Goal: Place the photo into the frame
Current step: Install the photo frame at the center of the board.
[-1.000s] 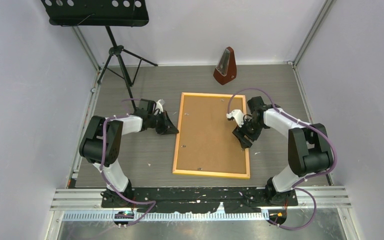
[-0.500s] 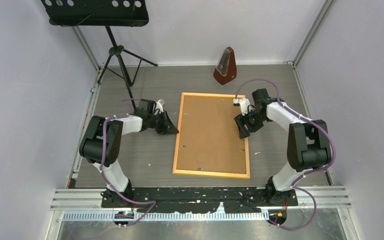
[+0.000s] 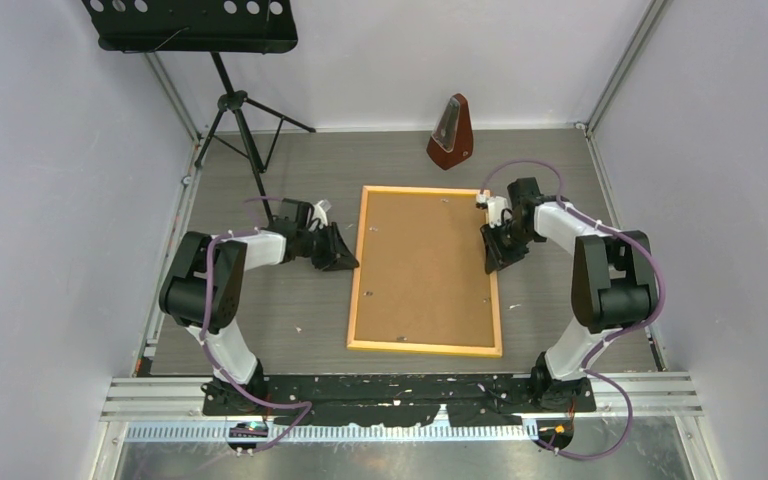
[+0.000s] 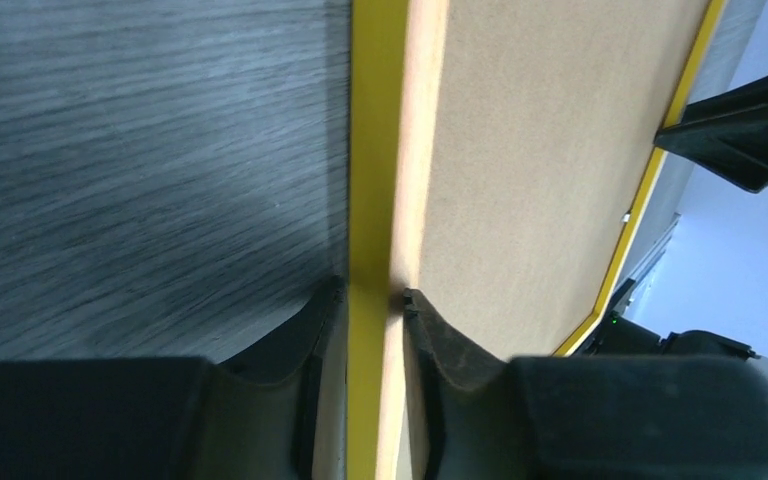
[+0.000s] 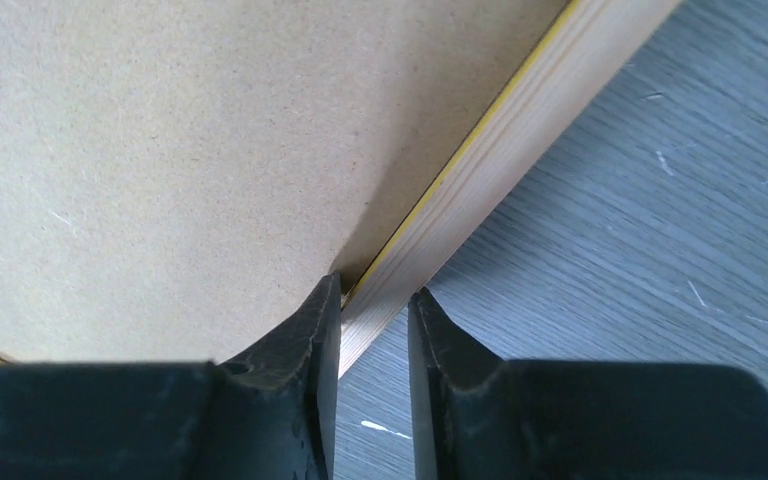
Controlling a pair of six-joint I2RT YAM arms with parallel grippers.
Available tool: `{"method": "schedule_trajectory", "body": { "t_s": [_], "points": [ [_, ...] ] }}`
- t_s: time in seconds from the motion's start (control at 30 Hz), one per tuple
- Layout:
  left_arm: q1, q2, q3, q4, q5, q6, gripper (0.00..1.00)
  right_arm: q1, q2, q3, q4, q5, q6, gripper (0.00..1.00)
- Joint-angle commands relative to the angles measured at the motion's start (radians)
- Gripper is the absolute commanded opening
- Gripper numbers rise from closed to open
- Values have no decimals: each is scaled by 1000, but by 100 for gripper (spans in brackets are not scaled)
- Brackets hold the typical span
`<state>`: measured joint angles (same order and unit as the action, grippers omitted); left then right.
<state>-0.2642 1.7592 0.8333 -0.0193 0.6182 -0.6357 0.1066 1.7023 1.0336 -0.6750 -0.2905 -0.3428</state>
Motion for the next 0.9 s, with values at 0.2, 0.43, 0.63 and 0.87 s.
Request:
{"method": "schedule_trajectory", "body": {
  "t_s": [0.2, 0.43, 0.63, 0.87],
  "points": [
    [-23, -63, 68, -181, -95, 152, 62, -70, -49, -26, 15, 58, -144, 13],
    [-135, -50, 272, -371, -271, 301, 77, -78, -68, -59, 14, 38, -175, 12],
    [-194, 100, 529, -551, -379, 371, 77, -79, -77, -81, 27, 12, -172, 12],
    [-207, 207, 642, -587, -438, 340, 74, -79, -103, -115, 41, -4, -167, 12]
  ]
}}
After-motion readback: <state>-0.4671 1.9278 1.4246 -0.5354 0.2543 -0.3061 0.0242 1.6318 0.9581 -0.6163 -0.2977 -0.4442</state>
